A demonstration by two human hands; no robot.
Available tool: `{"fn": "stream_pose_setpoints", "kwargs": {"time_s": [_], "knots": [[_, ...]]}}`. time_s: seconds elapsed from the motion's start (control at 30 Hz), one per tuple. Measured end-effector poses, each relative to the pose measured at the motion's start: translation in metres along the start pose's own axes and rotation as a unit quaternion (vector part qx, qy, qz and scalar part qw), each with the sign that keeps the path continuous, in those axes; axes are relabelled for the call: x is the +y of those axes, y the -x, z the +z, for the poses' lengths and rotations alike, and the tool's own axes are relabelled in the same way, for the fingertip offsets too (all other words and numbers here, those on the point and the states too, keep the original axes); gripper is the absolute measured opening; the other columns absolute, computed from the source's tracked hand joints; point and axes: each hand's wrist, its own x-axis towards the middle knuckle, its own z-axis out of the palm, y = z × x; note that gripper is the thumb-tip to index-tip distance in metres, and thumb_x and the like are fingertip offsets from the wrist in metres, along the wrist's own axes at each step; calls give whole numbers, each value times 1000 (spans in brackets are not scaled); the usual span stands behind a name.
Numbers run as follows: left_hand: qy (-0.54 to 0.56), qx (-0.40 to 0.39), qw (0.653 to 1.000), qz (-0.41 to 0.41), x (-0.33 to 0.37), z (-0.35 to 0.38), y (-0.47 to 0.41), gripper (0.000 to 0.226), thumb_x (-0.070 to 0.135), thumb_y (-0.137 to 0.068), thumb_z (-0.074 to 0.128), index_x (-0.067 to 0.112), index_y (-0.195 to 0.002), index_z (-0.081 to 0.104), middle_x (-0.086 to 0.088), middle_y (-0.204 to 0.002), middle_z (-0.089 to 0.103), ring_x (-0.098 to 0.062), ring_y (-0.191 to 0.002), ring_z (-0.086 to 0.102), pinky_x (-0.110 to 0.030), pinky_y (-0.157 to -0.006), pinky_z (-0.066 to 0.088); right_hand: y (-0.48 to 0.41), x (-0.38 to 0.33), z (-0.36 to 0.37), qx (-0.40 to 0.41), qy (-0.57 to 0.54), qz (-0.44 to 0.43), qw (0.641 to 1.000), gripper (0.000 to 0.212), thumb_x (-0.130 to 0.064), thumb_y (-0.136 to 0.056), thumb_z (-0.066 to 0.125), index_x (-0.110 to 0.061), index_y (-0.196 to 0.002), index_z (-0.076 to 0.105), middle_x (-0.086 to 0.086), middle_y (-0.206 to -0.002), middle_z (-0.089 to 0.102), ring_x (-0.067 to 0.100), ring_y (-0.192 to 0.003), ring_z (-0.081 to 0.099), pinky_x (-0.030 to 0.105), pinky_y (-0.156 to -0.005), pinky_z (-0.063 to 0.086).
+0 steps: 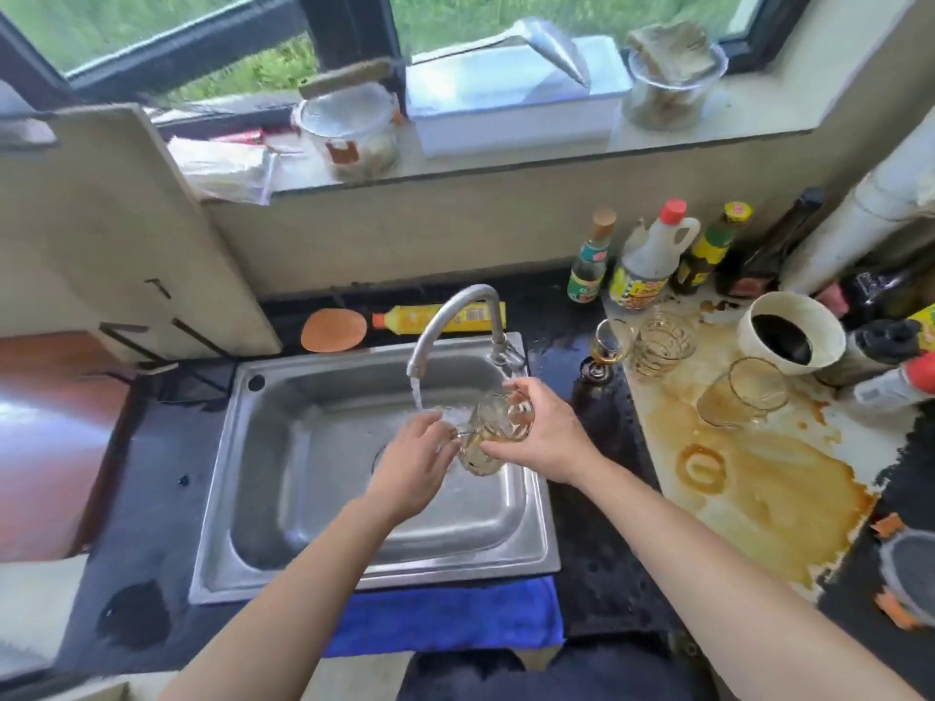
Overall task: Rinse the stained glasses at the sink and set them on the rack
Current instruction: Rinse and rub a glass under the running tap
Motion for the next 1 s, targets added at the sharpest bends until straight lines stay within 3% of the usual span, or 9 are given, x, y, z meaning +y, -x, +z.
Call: {"fn": "stream_pose_setpoints", "kwargs": {"time_s": [0.1,0.23,0.37,0.47,0.67,0.8,0.87,0.93,1.0], "knots": [[-4,0,1000,0,-52,-25,4,32,34,-104,48,10,-121,62,-9,-141,53,-29,-131,47,-38,-106,38,-16,-29,47,-11,2,14,1000,91,-52,-66,88,-31,-142,44,-9,-132,54,9,-118,54,24,-99,45],[17,6,1000,-8,-98,-43,7,31,28,-105,48,6,-121,62,-11,-136,56,-29,-128,48,-35,-103,36,-29,-54,95,-2,22,29,999,90,-54,-68,87,-26,-142,45,-7,-133,51,11,-118,52,34,-104,48],[62,15,997,-35,-123,-44,5,29,31,-104,51,6,-115,62,-9,-118,62,-27,-115,54,-33,-93,39,-35,-64,117,10,3,58,998,86,-51,-67,89,-23,-136,46,-9,-127,48,10,-107,56,24,-88,48],[92,13,994,-56,-129,-42,3,30,35,-104,49,11,-115,61,-7,-117,64,-24,-114,56,-37,-94,43,-39,-67,119,22,-1,70,997,78,-50,-67,90,-27,-128,47,-10,-124,49,10,-105,61,20,-79,47],[126,16,987,-101,-126,-47,-11,30,34,-104,50,13,-124,59,-3,-124,63,-21,-117,56,-34,-94,42,-46,-63,114,38,-71,109,991,88,-52,-65,91,-24,-136,47,-10,-125,56,9,-104,65,30,-91,55],[222,17,961,-166,-116,-46,-17,36,41,-104,48,12,-122,59,-2,-114,65,-17,-98,60,-30,-83,43,-46,-61,119,68,-150,139,977,97,-63,-52,90,-27,-133,49,-16,-121,56,15,-111,64,42,-89,60],[296,0,936,-188,-112,-45,-18,43,48,-102,47,11,-121,59,0,-104,66,-13,-88,61,-28,-77,47,-45,-61,121,61,-188,146,969,94,-59,-55,91,-28,-133,50,-15,-124,53,18,-115,62,41,-82,63],[375,-19,902,-212,-111,-43,-20,57,67,-91,51,21,-121,62,1,-108,70,-18,-97,67,-39,-92,55,-46,-64,119,35,-222,150,963,84,-45,-66,92,-26,-136,49,-9,-126,52,20,-116,63,37,-75,64],[435,-21,869,-236,-114,-40,-23,59,76,-80,53,32,-117,65,-1,-118,71,-24,-110,68,-52,-102,52,-46,-66,116,10,-249,148,957,76,-36,-74,90,-24,-136,49,-3,-125,53,20,-112,64,34,-73,64]]}}
